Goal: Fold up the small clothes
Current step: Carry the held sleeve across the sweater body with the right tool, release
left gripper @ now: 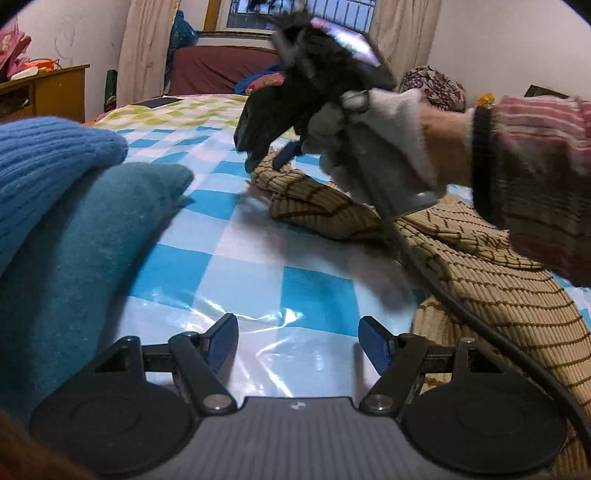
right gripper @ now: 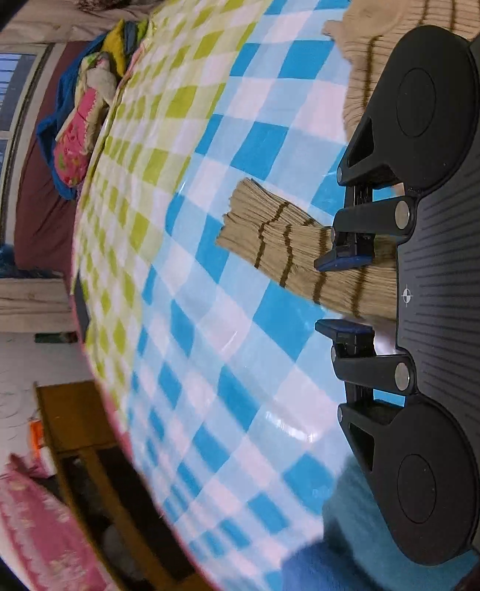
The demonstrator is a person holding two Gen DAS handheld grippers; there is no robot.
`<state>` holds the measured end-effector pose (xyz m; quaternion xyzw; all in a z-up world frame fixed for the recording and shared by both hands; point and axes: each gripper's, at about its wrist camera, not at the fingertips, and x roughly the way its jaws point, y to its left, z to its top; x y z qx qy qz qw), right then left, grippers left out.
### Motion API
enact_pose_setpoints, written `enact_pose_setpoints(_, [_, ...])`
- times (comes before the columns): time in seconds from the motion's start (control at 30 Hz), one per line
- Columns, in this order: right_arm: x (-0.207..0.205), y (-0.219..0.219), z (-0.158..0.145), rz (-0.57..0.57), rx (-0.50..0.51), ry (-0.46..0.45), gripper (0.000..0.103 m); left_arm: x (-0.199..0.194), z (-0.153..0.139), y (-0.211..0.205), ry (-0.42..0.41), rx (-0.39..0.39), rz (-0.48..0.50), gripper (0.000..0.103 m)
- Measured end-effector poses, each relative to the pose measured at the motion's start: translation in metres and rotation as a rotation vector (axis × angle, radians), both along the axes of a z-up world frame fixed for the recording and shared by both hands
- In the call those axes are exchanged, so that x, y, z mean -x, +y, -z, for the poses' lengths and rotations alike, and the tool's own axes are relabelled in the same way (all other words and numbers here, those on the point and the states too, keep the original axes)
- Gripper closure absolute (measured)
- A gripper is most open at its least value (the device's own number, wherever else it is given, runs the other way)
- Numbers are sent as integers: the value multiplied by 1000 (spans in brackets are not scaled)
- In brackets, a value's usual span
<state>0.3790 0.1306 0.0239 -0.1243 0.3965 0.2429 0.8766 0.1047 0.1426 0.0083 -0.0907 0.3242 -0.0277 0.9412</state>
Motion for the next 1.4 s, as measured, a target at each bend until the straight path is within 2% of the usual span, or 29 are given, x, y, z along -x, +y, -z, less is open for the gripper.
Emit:
enact_pose_setpoints(0.07, [-7,6,10,23,46,9,72,0,0,3,-2,7,-3,26])
enact_pose_setpoints(0.13, [-9,4,12,52,51,-6,77,-1,0,6,-3,10,-6,26])
enact_pose_setpoints(0.17, [-9,1,10,60,41,-4,87,-1,1,7,-4,13,-6,26])
enact_pose_setpoints(0.2, [-8,-4,6,70,25,-2,91,0,1,8,-6,15,-7,26])
enact_pose_setpoints(0.33, [3,-35,-30,102,-83,-54,92,4,-2,4,-22,6,-6,26])
enact_pose_setpoints(0.47, [22,-93,-76,178,-227,-100,92,8,-7,-4,-41,-2,17,26])
enact_pose_setpoints(0.57, [49,-154,-104,266,-354,-136,92,14,-12,-15,-69,-15,49,26])
enact_pose_setpoints(0.67, [83,-221,-114,378,-433,-180,92,18,-13,-30,-87,-33,96,26])
enact_pose_setpoints(0.77, [115,-275,-102,495,-419,-221,91,21,-11,-48,-78,-60,138,26])
enact_pose_setpoints(0.87, [134,-311,-70,576,-345,-227,85,26,-6,-68,-66,-105,170,26])
enact_pose_setpoints(0.93, [142,-326,-49,619,-303,-215,85,28,-4,-77,-58,-130,187,26])
enact_pose_setpoints(1.07, [155,-357,-21,666,-422,-108,82,33,-2,-92,-46,-169,196,26])
enact_pose_setpoints(1.23, [163,-387,-13,720,-505,-113,70,35,-7,-108,-58,-213,205,26])
enact_pose_setpoints(1.4, [147,-407,-8,759,-634,-80,68,25,-13,-122,-68,-217,210,26])
